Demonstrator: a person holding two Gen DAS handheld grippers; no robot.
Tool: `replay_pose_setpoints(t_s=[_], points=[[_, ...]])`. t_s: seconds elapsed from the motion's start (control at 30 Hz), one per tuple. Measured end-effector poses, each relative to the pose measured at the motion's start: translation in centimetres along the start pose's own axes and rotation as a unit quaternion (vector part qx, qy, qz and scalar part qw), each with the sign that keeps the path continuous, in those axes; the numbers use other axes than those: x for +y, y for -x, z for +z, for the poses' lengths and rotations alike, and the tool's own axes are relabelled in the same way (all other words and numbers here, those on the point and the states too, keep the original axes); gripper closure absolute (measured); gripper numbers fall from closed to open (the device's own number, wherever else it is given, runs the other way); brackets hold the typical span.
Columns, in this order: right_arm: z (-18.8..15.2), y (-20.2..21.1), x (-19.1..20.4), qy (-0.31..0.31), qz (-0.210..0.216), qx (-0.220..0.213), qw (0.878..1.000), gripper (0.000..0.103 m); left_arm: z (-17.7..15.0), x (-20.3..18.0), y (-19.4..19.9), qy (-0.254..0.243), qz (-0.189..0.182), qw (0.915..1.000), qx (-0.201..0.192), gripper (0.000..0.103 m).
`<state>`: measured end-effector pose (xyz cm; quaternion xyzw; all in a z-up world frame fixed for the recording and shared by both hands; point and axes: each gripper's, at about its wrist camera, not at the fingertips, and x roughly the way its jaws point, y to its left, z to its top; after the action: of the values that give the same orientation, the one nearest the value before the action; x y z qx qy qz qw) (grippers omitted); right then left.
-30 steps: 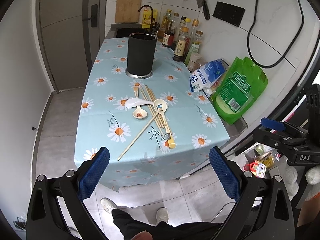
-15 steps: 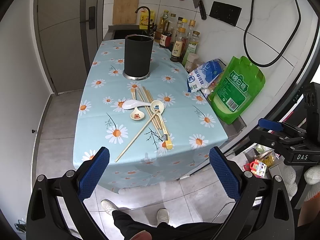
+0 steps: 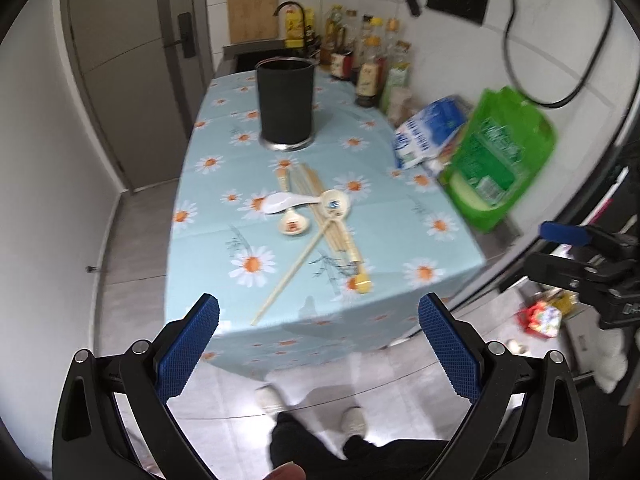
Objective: Organize utensils
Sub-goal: 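Grasp a single wooden chopstick with the left tool while the right tool grasps the small white cartoon spoon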
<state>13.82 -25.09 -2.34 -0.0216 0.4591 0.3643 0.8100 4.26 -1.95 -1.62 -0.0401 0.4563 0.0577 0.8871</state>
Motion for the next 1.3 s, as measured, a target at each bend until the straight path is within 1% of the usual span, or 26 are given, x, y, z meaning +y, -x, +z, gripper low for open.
replay_pose_setpoints(t_s=[0.07, 0.1, 0.13, 0.17, 0.23, 0.27, 0.33, 0.37, 0.43, 0.5, 0.53, 0.6, 0.67, 0.73, 0.8, 0.87, 0.93, 0.97, 1.0, 1.03, 1.07, 1.13, 1.17, 1.2, 1.23, 1.3], points=[[0.2, -1.1, -0.1, 0.0, 0.008, 0.007, 1.0, 0.009, 0.3, 0.5, -0.9, -0.008, 0.005, 0.9999, 0.011, 0.007], [0.4, -1.8, -0.1, 0.0, 0.012, 0.012, 1.0, 0.012, 0.8, 0.8, -1.7, -0.013, 0.008, 0.9997, 0.017, 0.007], [0.6, -2.4, -0.2, 0.0, 0.017, 0.014, 1.0, 0.015, 1.0, 1.1, -2.1, -0.015, 0.007, 0.9997, 0.02, 0.01], [0.7, -2.9, -0.2, 0.001, 0.017, 0.017, 1.0, 0.015, 1.3, 1.5, -2.9, -0.016, 0.007, 0.9995, 0.026, 0.011], [1.2, -4.5, -0.4, 0.001, 0.011, 0.024, 1.0, 0.016, 2.2, 2.1, -4.9, -0.019, -0.001, 0.9987, 0.047, 0.018], [1.4, -5.0, -0.5, 0.001, 0.011, 0.028, 1.0, 0.018, 2.5, 2.3, -5.5, -0.022, -0.005, 0.9984, 0.053, 0.02], [1.9, -6.5, -0.9, -0.005, 0.008, 0.038, 0.999, 0.019, 3.2, 2.5, -7.8, -0.035, -0.007, 0.9965, 0.076, 0.027], [2.1, -6.9, -1.1, -0.009, 0.007, 0.041, 0.999, 0.019, 3.6, 2.7, -9.0, -0.038, -0.012, 0.9947, 0.095, 0.029], [2.5, -7.8, -1.7, -0.021, 0.007, 0.047, 0.999, 0.02, 4.2, 3.0, -11.1, -0.042, -0.037, 0.9902, 0.128, 0.035], [2.9, -8.5, -2.3, -0.031, 0.005, 0.05, 0.998, 0.02, 4.6, 2.9, -13.0, -0.055, -0.053, 0.9853, 0.153, 0.036], [3.1, -8.8, -2.6, -0.038, 0.005, 0.052, 0.998, 0.02, 4.8, 2.8, -14.0, -0.064, -0.062, 0.9814, 0.17, 0.036], [3.4, -9.3, -3.2, -0.051, 0.008, 0.053, 0.997, 0.02, 5.1, 2.5, -15.8, -0.089, -0.067, 0.9756, 0.189, 0.037], [3.6, -9.8, -3.4, -0.059, 0.009, 0.054, 0.997, 0.02, 5.4, 2.2, -17.3, -0.109, -0.075, 0.9692, 0.208, 0.042], [3.9, -10.1, -3.6, -0.063, 0.007, 0.054, 0.996, 0.02, 5.5, 1.8, -18.6, -0.124, -0.084, 0.9612, 0.231, 0.05], [4.0, -10.4, -3.7, -0.069, 0.007, 0.053, 0.996, 0.02, 5.5, 1.5, -19.8, -0.138, -0.096, 0.9524, 0.255, 0.054], [4.0, -10.4, -3.9, -0.075, 0.005, 0.05, 0.996, 0.02, 5.6, 1.2, -20.5, -0.148, -0.098, 0.9476, 0.266, 0.056], [4.0, -10.4, -4.2, -0.085, 0.009, 0.049, 0.995, 0.02, 5.6, 0.8, -21.0, -0.161, -0.098, 0.9439, 0.271, 0.062], [4.0, -10.4, -4.2, -0.088, 0.01, 0.049, 0.995, 0.02, 5.7, 0.5, -21.4, -0.168, -0.098, 0.9418, 0.274, 0.064], [3.9, -10.4, -4.2, -0.091, 0.012, 0.048, 0.995, 0.02, 5.7, 0.1, -21.8, -0.177, -0.095, 0.9407, 0.274, 0.064], [3.8, -10.4, -4.1, -0.092, 0.014, 0.049, 0.994, 0.02, 5.8, -0.1, -22.0, -0.181, -0.093, 0.9401, 0.273, 0.069], [3.6, -10.4, -4.1, -0.093, 0.015, 0.049, 0.994, 0.02, 5.8, -0.2, -22.3, -0.186, -0.09, 0.9388, 0.275, 0.07], [3.4, -10.6, -4.0, -0.095, 0.017, 0.049, 0.994, 0.02, 6.1, -0.5, -22.8, -0.195, -0.086, 0.9369, 0.277, 0.077], [3.2, -10.7, -4.0, -0.096, 0.018, 0.049, 0.994, 0.02, 6.3, -0.7, -23.2, -0.203, -0.085, 0.9346, 0.28, 0.078], [3.1, -10.9, -4.1, -0.097, 0.017, 0.049, 0.994, 0.02, 6.3, -0.8, -23.5, -0.211, -0.078, 0.9325, 0.282, 0.083], [3.0, -11.1, -4.2, -0.102, 0.019, 0.052, 0.993, 0.02, 6.4, -0.9, -23.7, -0.215, -0.07, 0.9316, 0.284, 0.091], [2.9, -11.6, -4.3, -0.108, 0.026, 0.062, 0.992, 0.02, 6.4, -1.2, -23.8, -0.216, -0.075, 0.9302, 0.287, 0.098]])
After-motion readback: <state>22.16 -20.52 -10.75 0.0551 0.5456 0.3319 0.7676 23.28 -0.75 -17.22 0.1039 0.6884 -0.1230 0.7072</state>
